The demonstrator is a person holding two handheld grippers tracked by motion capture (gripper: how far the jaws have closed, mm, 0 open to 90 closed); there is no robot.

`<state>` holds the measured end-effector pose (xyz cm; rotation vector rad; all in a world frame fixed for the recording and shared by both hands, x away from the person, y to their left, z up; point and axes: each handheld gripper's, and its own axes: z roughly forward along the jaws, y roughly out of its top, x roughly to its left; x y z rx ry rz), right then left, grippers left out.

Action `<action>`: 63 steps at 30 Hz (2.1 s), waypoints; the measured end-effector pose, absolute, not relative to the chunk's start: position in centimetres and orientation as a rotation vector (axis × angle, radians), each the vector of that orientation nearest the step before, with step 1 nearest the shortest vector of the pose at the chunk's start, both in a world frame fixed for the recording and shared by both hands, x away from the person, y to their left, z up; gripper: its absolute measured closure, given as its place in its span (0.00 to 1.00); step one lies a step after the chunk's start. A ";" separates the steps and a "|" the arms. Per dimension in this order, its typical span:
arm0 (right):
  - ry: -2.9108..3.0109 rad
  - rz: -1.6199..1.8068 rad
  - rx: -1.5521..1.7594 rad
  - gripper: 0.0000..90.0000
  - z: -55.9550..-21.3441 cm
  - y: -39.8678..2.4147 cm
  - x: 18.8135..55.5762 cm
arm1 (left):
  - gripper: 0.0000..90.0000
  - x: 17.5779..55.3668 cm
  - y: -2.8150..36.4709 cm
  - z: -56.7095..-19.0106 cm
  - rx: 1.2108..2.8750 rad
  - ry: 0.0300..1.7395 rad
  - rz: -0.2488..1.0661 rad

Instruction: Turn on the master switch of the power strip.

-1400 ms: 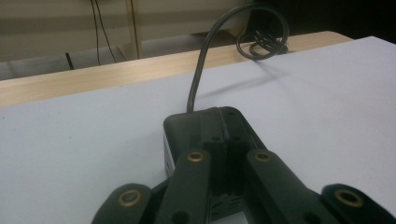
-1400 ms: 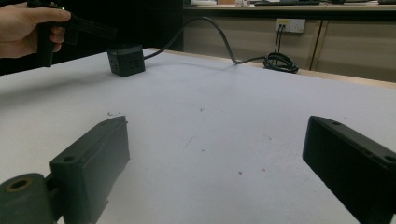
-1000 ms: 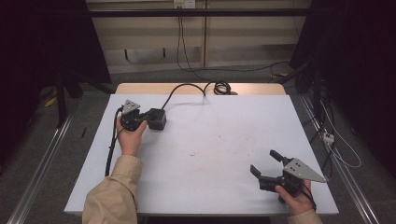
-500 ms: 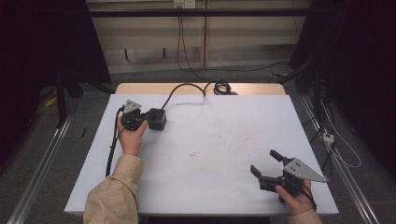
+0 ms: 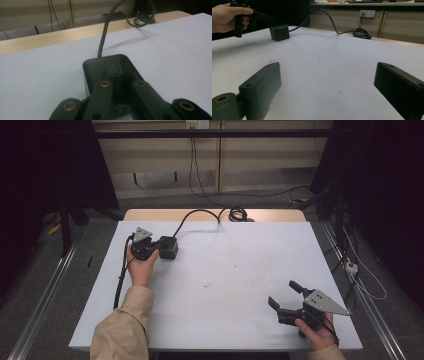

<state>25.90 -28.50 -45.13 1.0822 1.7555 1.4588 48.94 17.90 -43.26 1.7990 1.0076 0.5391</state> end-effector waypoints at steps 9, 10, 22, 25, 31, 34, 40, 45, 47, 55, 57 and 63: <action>1.758 1.461 1.080 0.07 -45.1 -28.4 25.9 | 1.00 48.9 17.8 -43.3 1.818 0.996 0.551; 1.758 1.461 1.079 0.07 -45.1 -28.4 25.9 | 1.00 48.9 17.9 -43.3 1.822 0.995 0.549; 1.759 1.462 1.078 0.07 -45.1 -28.4 25.8 | 1.00 48.9 17.8 -43.3 1.834 0.994 0.561; 1.758 1.461 1.077 0.07 -45.1 -28.3 25.8 | 1.00 48.9 17.8 -43.3 1.830 1.001 0.555; 1.760 1.462 1.076 0.07 -45.1 -28.4 25.8 | 1.00 49.0 17.9 -43.4 1.834 1.000 0.549; 1.759 1.463 1.079 0.07 -45.1 -28.4 25.8 | 1.00 49.0 17.8 -43.3 1.833 1.009 0.551; 1.762 1.465 1.074 0.07 -45.1 -28.3 25.9 | 1.00 49.1 17.9 -43.3 1.826 1.023 0.528; 1.761 1.465 1.075 0.07 -45.1 -28.3 25.9 | 1.00 49.0 17.8 -43.3 1.830 1.025 0.532; 1.761 1.468 1.073 0.07 -45.1 -28.3 25.9 | 1.00 49.0 17.8 -43.2 1.829 1.028 0.531; 1.759 1.466 1.080 0.07 -45.1 -28.3 25.9 | 1.00 49.0 17.7 -43.2 1.828 1.034 0.532; 1.760 1.466 1.079 0.07 -45.1 -28.4 25.9 | 1.00 48.9 17.6 -43.2 1.834 1.036 0.543; 1.756 1.469 1.079 0.07 -45.1 -28.4 25.9 | 1.00 49.0 17.7 -43.2 1.823 1.051 0.531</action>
